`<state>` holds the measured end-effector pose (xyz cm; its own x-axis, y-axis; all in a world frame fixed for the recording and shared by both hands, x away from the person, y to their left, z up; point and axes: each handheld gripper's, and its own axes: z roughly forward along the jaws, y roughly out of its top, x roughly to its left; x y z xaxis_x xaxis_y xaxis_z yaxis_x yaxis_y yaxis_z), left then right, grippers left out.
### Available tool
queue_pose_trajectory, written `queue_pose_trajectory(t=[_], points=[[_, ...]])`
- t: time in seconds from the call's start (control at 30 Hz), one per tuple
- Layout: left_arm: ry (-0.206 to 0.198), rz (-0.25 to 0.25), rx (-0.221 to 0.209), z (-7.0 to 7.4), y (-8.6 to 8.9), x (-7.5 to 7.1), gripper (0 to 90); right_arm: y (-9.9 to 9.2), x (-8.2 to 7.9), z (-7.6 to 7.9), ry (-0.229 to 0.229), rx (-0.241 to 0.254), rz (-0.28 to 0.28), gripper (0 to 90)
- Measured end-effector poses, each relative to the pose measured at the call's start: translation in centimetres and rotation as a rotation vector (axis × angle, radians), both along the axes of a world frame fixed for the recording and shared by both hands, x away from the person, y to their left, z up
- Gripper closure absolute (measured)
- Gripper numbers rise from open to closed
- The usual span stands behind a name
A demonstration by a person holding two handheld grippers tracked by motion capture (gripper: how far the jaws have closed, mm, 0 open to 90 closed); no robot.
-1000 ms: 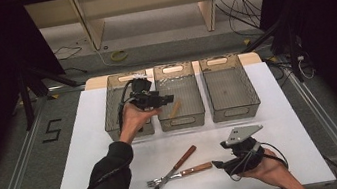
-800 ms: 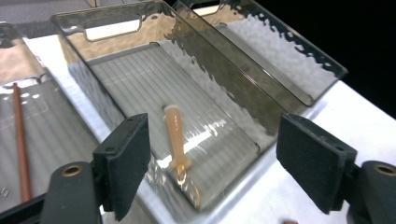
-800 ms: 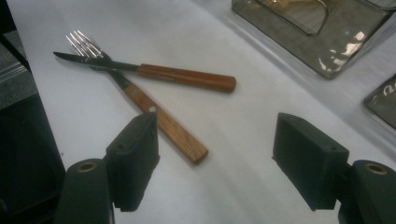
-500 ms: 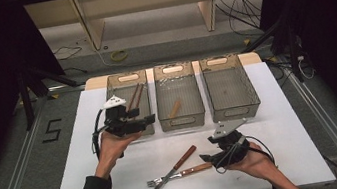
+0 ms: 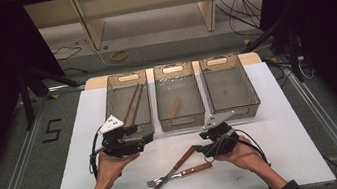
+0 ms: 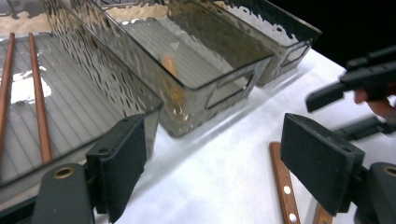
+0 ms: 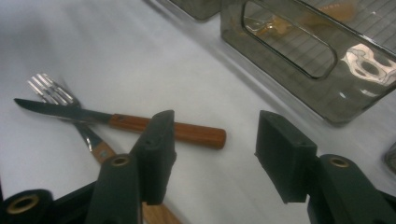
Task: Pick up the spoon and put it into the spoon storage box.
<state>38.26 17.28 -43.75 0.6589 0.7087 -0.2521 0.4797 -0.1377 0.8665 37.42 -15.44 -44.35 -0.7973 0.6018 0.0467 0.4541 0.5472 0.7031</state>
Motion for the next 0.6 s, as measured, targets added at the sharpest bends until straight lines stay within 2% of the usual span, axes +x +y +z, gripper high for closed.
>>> queue_pose_trajectory(t=[0.23,0.4,0.6], points=[[-0.017,0.013,-0.004,-0.6,0.6,-1.3,22.3,0.1,1.1,-0.6,0.019,0.003,-0.024,58.7],[-0.033,0.037,-0.031,-1.1,1.0,-2.0,22.7,0.7,1.7,-1.1,0.022,-0.005,-0.022,66.4],[-0.035,0.025,-0.004,-2.0,0.4,-2.7,22.9,1.8,2.6,-2.0,0.04,-0.02,-0.007,75.3]])
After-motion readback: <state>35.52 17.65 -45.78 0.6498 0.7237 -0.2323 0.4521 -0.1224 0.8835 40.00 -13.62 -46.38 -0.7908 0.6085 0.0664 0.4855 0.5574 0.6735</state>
